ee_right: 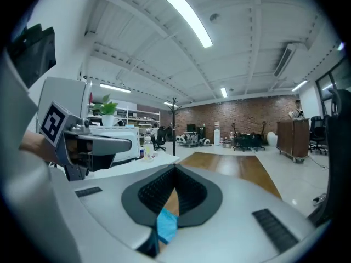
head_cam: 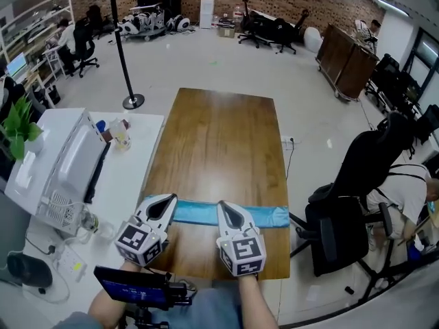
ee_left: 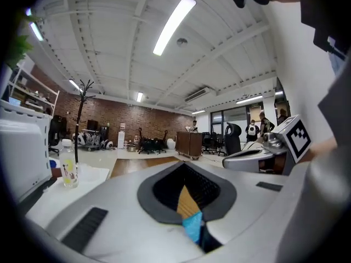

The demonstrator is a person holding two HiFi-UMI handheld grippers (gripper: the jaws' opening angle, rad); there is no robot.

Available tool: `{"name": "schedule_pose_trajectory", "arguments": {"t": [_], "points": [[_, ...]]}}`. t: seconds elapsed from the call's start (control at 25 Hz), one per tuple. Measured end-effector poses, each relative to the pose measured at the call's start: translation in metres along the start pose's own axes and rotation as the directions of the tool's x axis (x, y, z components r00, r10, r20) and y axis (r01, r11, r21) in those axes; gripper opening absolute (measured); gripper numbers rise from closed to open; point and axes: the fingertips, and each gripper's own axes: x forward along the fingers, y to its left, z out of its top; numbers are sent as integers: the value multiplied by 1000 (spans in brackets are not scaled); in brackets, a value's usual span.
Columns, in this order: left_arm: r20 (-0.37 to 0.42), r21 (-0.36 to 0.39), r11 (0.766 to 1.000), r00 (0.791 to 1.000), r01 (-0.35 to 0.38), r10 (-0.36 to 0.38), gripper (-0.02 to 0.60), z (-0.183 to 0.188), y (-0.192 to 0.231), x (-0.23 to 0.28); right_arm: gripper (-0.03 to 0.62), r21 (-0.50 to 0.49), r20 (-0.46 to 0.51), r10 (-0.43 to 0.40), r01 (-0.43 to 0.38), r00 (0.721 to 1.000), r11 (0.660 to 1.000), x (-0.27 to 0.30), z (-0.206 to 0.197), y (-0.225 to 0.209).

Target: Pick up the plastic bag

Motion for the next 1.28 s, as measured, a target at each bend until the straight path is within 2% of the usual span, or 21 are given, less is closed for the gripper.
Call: {"name": "schedule_pose_trajectory", "arguments": {"t": [0.24,0.52,0.8,1.2,1.28], "points": [[68,25,999,997,-24,23,15,9,14,-24,-14,-44,86,54,-50,995,998,6,38,45],[62,19,999,997,-46,45,15,15,12,-35,-14,-64,137,64,-55,989,996,2,55,67],[92,54,998,995,-34,29,15,24,3,-39,-14,-90,170,76,-61,983,994,0,56,80],[81,52,999,997,15,-19,15,25,-17,-40,-14,-85,169,64,-50,984,995,-6,56,83],[86,54,999,996,6,-11,16,24,-15,-40,-15,-93,174,60,-44,983,995,-7,55,81]]}}
